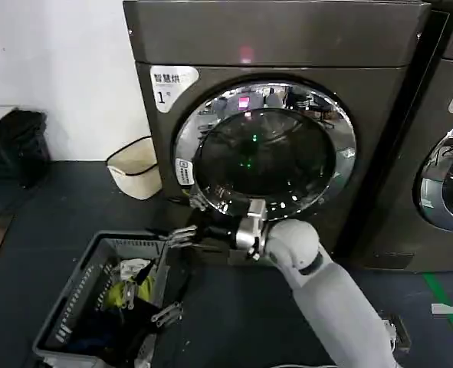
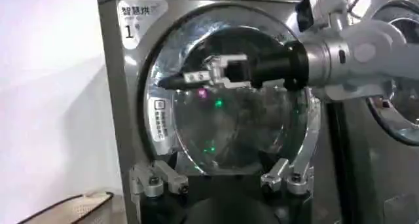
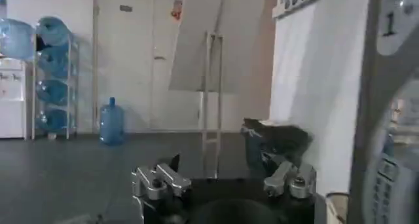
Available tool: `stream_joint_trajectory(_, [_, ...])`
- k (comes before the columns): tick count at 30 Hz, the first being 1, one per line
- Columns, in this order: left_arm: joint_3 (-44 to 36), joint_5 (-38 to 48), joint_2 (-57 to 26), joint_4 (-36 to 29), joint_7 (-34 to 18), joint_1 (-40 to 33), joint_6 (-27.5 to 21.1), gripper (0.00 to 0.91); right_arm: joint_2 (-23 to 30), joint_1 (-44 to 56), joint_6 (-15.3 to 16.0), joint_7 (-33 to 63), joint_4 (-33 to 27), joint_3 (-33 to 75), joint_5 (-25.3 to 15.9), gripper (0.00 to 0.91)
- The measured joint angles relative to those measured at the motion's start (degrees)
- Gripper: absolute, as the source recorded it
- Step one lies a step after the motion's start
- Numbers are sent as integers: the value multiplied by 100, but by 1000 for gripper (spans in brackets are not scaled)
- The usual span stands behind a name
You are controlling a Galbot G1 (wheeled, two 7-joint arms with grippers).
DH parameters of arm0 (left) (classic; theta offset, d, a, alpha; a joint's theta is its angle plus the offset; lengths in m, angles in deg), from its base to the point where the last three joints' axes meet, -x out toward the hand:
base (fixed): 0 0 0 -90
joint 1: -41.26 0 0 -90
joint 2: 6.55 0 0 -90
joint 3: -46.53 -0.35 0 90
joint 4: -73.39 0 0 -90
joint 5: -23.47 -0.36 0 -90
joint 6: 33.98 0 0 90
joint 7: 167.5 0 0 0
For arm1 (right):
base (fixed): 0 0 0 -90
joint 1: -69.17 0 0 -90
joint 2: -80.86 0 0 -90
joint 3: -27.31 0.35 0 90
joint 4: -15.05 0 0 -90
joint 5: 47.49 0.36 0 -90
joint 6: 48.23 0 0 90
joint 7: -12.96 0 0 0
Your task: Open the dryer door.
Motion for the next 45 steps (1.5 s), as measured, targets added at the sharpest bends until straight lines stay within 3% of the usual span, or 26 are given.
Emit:
stream_joint_trajectory(15, [68,7,-60,-100,-20,37,-33,907,-224,475,-282,34,159,1130,115,907])
stream_joint_trajectory(24, [66,77,-112,-123,-28,63,-48,907,-275,300,-545,317,-28,1083,80,907])
stream_joint_trajectory(45, [40,101,-108,-153,-27,129,-77,907,68,-719,-937,349,-1421,331,-121,907])
